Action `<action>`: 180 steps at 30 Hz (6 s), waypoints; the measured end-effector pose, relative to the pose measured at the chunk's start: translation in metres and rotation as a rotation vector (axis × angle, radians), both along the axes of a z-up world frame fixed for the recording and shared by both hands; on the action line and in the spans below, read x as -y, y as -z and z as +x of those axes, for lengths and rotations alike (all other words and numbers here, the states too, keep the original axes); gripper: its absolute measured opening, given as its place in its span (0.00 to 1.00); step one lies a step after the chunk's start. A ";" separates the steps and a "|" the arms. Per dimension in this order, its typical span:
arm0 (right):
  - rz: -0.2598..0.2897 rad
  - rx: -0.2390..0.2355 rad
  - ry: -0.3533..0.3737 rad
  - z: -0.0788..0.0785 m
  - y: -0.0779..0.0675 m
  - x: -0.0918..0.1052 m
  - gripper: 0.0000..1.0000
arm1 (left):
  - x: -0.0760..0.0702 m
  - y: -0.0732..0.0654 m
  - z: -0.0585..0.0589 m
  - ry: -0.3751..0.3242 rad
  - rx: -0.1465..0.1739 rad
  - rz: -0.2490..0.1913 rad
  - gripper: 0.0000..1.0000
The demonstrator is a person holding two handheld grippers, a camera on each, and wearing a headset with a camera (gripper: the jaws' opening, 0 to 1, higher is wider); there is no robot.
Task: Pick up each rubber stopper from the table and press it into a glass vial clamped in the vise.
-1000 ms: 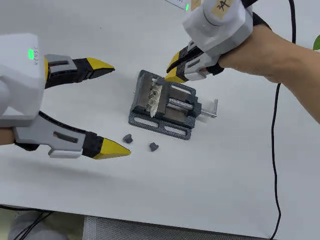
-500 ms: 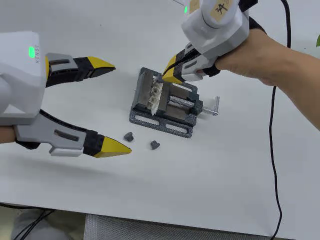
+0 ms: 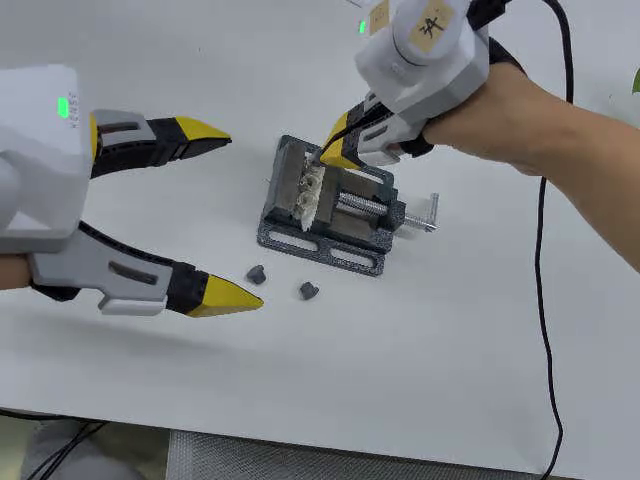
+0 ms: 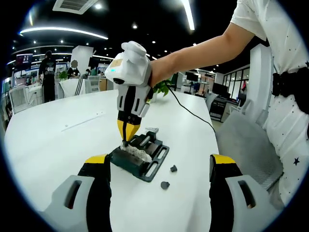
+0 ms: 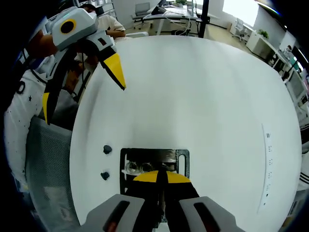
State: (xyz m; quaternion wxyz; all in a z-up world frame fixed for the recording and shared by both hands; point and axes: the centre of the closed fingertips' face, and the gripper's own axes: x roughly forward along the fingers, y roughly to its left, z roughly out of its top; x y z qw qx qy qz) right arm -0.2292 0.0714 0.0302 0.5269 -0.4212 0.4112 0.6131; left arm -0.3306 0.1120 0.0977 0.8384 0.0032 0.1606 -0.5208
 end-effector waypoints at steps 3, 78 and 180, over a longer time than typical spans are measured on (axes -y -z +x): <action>-0.007 -0.001 -0.003 -0.001 0.000 0.001 0.00 | 0.000 -0.001 0.001 -0.001 0.002 -0.003 0.83; -0.065 0.026 -0.001 -0.003 0.004 -0.001 0.00 | 0.003 -0.003 0.006 -0.012 0.011 -0.028 0.80; 0.535 0.102 0.380 -0.052 -0.086 0.065 0.43 | 0.005 -0.011 -0.018 0.084 0.030 0.189 0.75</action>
